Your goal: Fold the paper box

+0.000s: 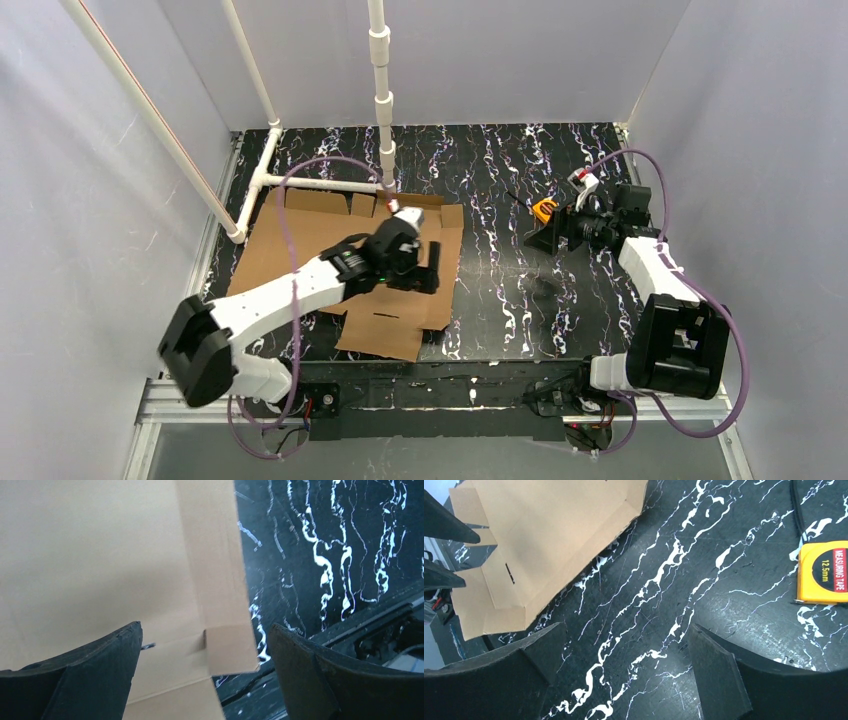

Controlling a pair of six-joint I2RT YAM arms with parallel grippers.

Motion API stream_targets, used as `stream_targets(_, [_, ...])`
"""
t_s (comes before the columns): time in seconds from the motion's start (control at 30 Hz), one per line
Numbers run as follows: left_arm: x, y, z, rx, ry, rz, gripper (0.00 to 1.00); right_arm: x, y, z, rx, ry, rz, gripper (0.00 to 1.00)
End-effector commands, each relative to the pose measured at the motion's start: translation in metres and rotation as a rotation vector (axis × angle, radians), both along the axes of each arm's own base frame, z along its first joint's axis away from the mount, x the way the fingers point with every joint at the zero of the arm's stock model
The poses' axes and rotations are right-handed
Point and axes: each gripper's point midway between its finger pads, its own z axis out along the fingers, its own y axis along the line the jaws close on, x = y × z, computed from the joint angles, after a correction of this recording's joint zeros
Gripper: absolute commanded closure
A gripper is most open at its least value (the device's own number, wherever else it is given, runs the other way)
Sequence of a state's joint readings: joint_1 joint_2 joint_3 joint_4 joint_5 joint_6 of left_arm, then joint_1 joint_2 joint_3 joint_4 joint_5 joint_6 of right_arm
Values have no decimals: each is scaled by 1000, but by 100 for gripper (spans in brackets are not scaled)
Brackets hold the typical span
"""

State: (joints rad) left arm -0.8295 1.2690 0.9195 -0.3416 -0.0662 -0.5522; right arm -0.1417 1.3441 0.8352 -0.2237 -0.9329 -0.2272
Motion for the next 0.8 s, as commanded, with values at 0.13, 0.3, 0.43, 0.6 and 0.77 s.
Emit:
stream_targets(0.13, [32,-46,-1,283,-69,102,11,8,-1,-7,-41,-69,21,0])
stream_targets(0.3, [44,-68,-25,408,-95,82,19,11,-3,-9,-50,-59,6,0])
stream_targets(0.43, [50,-74,-42,489,-113,85,40,11,-2,-9,-47,-52,5,0])
stream_targets(0.6, [52,-80,-60,538,-119,78,49,12,-1,-11,-45,-45,8,0])
stream_targets(0.77, [55,-78,-71,578,-134,95,54,11,1,-12,-43,-39,14,0])
